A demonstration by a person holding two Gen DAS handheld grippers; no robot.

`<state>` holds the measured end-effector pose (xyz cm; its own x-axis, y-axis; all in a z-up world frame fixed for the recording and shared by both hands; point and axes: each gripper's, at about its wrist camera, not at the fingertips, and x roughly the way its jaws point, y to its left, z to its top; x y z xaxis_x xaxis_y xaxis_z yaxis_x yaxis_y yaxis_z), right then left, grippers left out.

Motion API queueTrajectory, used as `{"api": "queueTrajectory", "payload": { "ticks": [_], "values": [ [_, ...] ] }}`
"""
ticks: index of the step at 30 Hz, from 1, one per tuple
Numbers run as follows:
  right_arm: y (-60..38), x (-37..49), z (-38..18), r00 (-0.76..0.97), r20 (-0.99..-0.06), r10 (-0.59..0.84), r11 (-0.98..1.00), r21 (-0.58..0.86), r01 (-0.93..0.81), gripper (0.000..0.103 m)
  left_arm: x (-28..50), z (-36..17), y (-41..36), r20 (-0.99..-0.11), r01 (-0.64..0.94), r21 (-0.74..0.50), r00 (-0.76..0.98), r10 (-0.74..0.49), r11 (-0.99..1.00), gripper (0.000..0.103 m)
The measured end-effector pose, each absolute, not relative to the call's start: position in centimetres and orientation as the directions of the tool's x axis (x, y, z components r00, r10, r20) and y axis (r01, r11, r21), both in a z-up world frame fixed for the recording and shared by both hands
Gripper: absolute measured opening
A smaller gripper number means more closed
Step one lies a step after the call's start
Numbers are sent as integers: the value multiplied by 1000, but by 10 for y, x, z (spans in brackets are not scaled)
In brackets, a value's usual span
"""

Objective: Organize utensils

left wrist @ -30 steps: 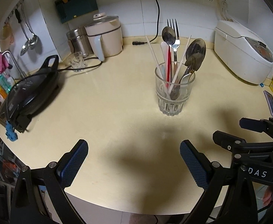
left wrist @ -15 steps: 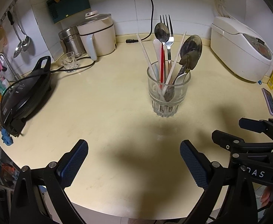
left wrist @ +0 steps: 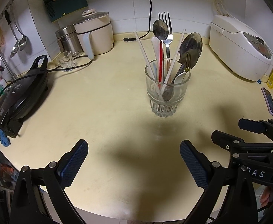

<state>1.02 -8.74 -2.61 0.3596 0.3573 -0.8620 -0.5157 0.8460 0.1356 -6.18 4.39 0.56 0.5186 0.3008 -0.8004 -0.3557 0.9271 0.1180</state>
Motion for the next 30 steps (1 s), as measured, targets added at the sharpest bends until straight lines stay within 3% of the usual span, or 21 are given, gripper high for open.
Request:
{"api": "queueTrajectory", "payload": {
  "ticks": [30],
  "values": [
    [-87, 12, -26, 358, -862, 359, 847, 140, -512, 77, -55, 4, 41, -799, -347, 117, 524, 295, 931, 100]
  ]
}}
